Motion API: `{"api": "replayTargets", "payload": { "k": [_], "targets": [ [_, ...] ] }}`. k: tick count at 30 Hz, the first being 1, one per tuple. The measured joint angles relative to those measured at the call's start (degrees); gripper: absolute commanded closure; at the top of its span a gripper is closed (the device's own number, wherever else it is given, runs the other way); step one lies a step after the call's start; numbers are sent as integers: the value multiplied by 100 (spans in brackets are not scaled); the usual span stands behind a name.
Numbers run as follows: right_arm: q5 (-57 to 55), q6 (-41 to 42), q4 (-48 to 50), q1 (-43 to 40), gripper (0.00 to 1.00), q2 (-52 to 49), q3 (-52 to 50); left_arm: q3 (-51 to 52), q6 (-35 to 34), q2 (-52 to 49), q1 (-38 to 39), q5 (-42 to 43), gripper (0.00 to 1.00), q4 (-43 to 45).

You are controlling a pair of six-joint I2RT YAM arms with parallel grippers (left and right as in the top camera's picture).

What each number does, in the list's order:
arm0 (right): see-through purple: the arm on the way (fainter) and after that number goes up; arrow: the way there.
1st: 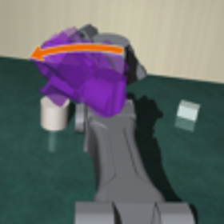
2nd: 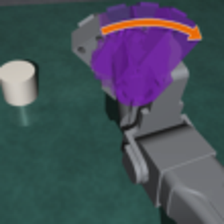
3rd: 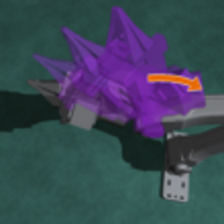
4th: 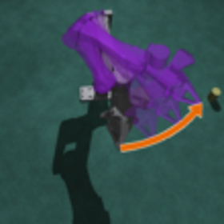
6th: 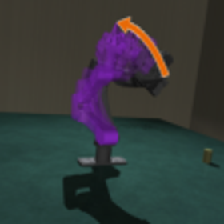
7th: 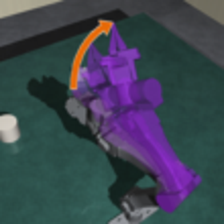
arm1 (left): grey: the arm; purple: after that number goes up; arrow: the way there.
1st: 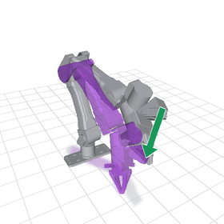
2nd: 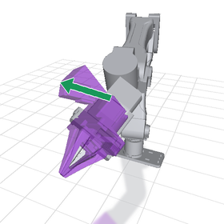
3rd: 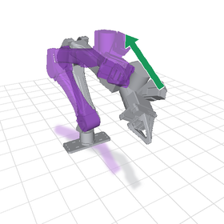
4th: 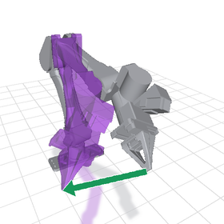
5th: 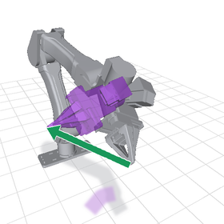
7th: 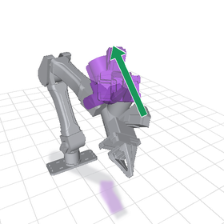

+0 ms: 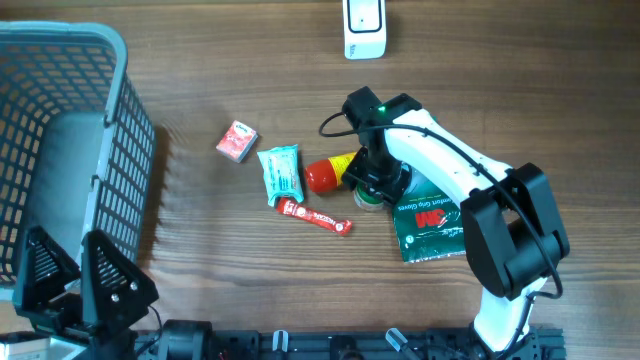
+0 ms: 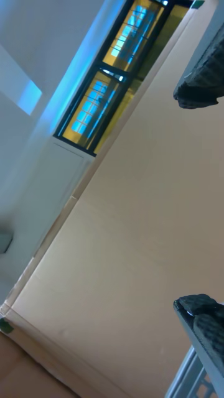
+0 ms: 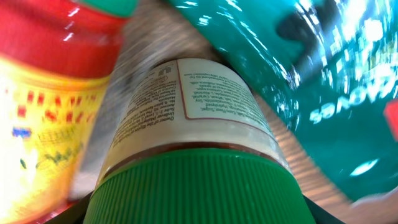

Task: Scan the item barcode
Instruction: 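Lower the right gripper and grasp the green-lid jar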

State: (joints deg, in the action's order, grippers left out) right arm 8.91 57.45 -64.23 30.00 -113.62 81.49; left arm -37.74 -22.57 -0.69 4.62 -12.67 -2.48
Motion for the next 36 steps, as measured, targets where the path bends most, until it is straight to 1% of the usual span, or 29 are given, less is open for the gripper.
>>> {"api": "replayTargets", "payload": {
  "k": [1, 4, 6, 8, 10, 11, 12, 13, 16, 18, 20, 21, 22, 24, 25, 28, 30, 36],
  "targets": [
    [-57, -398, -17, 0, 35, 0, 11, 0, 0, 0, 0, 0, 0, -33],
    [-442, -1932, -24, -4, 32, 0, 42, 0, 0, 0, 0, -15, 0, -195],
    [-726, -2463, -26, -4, 31, 0, 42, -2, 0, 0, 0, -17, 0, -402],
    [-925, -2771, -2, -7, 28, 0, 42, 7, 2, 0, 0, -17, 0, -684],
    [-1001, -2962, 42, -4, 22, 0, 42, 9, 2, 0, 0, 0, 0, -861],
    [-1054, -3106, 72, -4, 14, 0, 42, 9, 2, -2, 0, 81, 0, -1045],
    [-1082, -3213, 37, -4, 3, 0, 50, 13, 0, -13, 0, 175, 0, -1169],
    [-1097, -3274, -79, 2, 0, 0, 83, 17, 0, -26, 0, 317, 0, -1257],
    [-1132, -3375, -608, 55, 0, 17, 361, 94, 2, -59, 0, 688, 0, -1322],
    [-1134, -3257, -874, 98, 0, 125, 662, 227, 2, -63, 0, 909, 0, -1362],
    [-1139, -2710, -1010, 114, 0, 398, 907, 407, 2, -66, 0, 1067, 0, -1451],
    [-1128, -2245, -1075, 103, 0, 538, 979, 468, 0, -66, 0, 1110, 0, -1519],
    [-1139, -1513, -1231, 70, 0, 693, 1027, 520, 2, -76, 0, 1139, 0, -1659],
    [-1130, -304, -1458, -31, 1, 866, 1045, 592, 2, -92, 0, 1154, 1, -1853],
    [-1119, 173, -1475, -85, 0, 887, 1043, 608, 2, -92, 0, 1152, 0, -1963],
    [-894, 1687, -1134, -315, 0, 890, 870, 667, 2, -105, 0, 1152, 0, -2199],
    [-688, 2354, -828, -372, 0, 885, 632, 667, 2, -109, 0, 1152, 0, -2197],
    [-481, 3381, -319, -369, 0, 872, 177, 667, 2, -116, 0, 1152, 0, -2347]
  ]
}}
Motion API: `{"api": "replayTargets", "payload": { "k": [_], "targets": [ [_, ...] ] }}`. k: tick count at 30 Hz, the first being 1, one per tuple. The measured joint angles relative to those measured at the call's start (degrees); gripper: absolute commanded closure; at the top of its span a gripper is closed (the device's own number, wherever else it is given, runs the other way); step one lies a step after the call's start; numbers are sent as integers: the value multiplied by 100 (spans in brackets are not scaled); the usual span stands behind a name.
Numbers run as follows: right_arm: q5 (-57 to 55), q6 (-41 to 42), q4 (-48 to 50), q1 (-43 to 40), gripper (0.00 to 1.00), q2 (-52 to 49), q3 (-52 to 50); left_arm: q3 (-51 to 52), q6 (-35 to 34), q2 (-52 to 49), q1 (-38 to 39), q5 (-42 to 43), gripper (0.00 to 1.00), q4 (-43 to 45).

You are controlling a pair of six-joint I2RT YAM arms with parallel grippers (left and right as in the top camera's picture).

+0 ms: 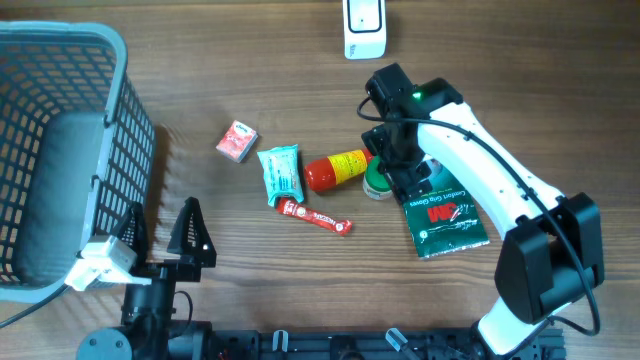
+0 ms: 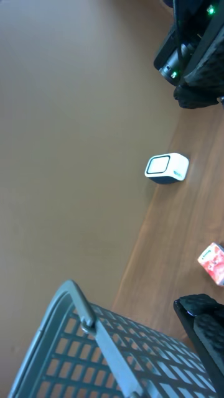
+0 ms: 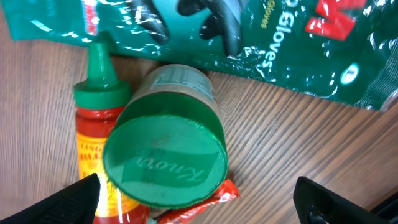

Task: Scan the item barcode
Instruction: 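Lower the right gripper and grasp the green-lid jar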

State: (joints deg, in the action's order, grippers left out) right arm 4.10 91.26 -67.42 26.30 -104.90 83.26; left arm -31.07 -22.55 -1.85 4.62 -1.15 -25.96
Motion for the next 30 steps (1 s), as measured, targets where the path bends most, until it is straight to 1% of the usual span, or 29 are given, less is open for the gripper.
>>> {"api": "replayTargets", "payload": {
  "k": [4, 8, 10, 13, 18, 30],
  "targets": [
    [98, 382, 461, 0, 0, 4, -308, 0, 0, 0, 0, 0, 0, -223],
    [103, 501, 1154, 0, 0, 2, -662, 0, 0, -2, 0, 0, 0, -439],
    [133, 525, 1342, 0, 1, -22, -942, 0, 0, -2, 0, 0, 0, -518],
    [129, 527, 1456, 11, 2, -26, -1025, 0, 0, -2, 0, 0, 0, -586],
    [15, 149, 1414, 11, 2, -63, -1123, 0, 0, -2, 0, 0, 0, -608],
    [-402, -1211, 1414, 11, 2, -63, -1123, 0, 0, -2, 0, 0, 0, -621]
  ]
}}
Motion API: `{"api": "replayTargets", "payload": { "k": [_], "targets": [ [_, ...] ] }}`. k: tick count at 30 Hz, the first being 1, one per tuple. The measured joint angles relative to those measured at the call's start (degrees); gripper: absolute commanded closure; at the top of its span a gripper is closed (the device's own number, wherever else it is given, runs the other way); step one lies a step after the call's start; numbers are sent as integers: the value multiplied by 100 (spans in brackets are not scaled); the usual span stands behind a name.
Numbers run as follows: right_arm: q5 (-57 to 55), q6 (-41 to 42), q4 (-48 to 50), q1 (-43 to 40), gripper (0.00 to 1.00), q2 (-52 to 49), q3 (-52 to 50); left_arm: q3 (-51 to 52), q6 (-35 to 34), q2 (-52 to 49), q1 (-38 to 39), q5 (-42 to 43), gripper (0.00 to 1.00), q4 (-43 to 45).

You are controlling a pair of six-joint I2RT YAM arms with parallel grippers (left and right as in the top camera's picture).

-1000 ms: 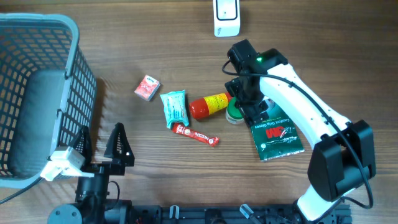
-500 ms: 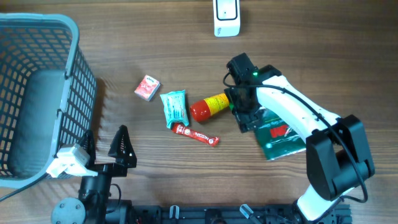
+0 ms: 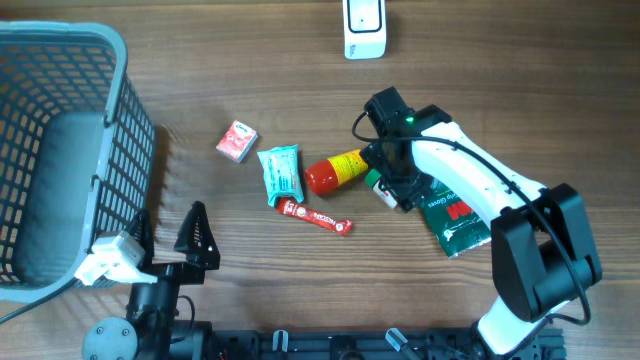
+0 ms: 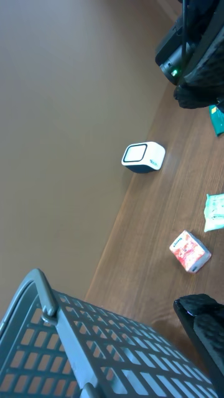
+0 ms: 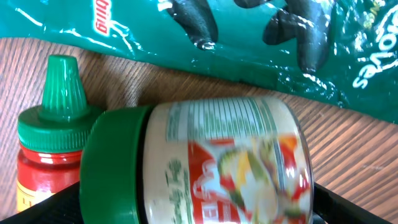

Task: Scan the item barcode
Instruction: 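Lower the right gripper and grasp the green-lid jar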

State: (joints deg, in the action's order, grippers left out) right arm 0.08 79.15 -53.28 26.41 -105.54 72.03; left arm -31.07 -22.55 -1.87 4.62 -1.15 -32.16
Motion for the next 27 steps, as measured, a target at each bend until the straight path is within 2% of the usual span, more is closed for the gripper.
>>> {"api": "replayTargets", "payload": {
  "k": [13, 23, 24, 27],
  "targets": [
    [-57, -1853, 125, 0, 1, 0, 0, 0, 0, 0, 0, 0, 0, 0],
    [-319, -2293, 627, 0, 0, 0, -437, 0, 0, 0, 0, 0, 0, -2],
    [-321, -2295, 699, 0, 1, 0, -511, 0, 0, 0, 0, 0, 0, -2],
    [-334, -2319, 868, 0, 14, 0, -737, 0, 0, 0, 0, 0, 0, 0]
  ]
}}
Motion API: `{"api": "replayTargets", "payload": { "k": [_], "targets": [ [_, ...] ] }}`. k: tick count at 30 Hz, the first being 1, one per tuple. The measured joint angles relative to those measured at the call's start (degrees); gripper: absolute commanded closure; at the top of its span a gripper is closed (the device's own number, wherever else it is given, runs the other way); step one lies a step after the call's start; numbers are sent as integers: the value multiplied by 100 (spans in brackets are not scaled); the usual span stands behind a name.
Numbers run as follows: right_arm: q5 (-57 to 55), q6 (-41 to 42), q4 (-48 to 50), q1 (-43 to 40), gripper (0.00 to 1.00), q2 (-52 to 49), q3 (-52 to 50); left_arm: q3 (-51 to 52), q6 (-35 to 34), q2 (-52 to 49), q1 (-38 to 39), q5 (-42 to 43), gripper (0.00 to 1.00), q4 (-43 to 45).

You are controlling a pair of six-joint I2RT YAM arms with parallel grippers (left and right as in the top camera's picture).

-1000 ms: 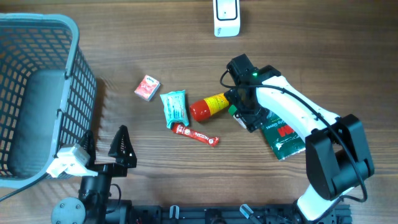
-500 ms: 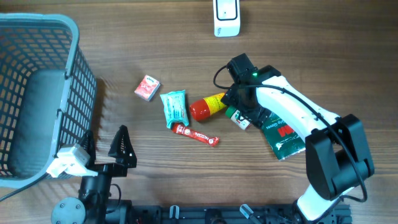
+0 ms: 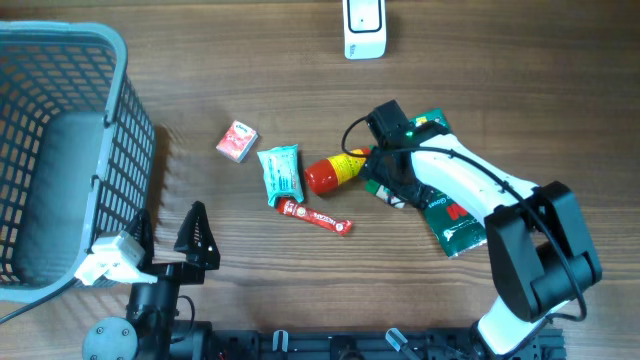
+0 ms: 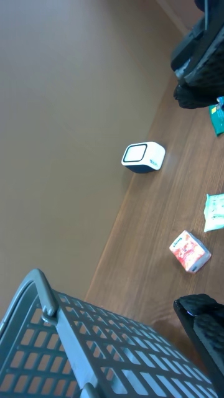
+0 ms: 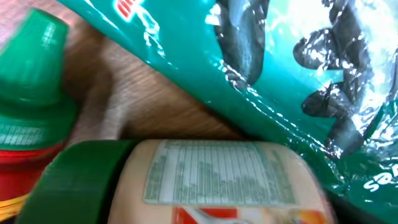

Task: Scan the item barcode
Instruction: 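Lower the right gripper and grasp the green-lid jar, then lift the jar and carry it up to the white scanner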

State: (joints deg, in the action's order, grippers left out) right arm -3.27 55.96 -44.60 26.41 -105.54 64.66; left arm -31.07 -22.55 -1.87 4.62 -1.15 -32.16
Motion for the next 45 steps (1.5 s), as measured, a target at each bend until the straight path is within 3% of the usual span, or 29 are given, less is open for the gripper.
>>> {"api": "replayTargets", "payload": {
  "k": [6, 9, 17, 29, 34, 38, 45],
  "targets": [
    [-22, -83, -2, 0, 23, 0, -46, 0, 0, 0, 0, 0, 0, -2],
    [81, -503, -114, -2, 26, 0, -9, 0, 0, 0, 0, 0, 0, -2],
    [1475, -1366, -2052, -2, 25, -39, 1040, 0, 0, -2, 0, 0, 0, -2],
    [3807, -2872, -3781, -17, 26, -39, 1084, 0, 0, -2, 0, 2, 0, -190],
    [4096, -2883, -3880, -17, 26, 155, 1082, 17, 0, -2, 0, 0, 0, -1370],
    [4096, -2599, -3873, -17, 26, 1027, 1082, 31, 0, -7, 0, 0, 0, -2726],
    [3399, -1674, -3598, 42, 26, 2299, 1086, 37, 0, -7, 0, 0, 0, -2828]
  ]
}}
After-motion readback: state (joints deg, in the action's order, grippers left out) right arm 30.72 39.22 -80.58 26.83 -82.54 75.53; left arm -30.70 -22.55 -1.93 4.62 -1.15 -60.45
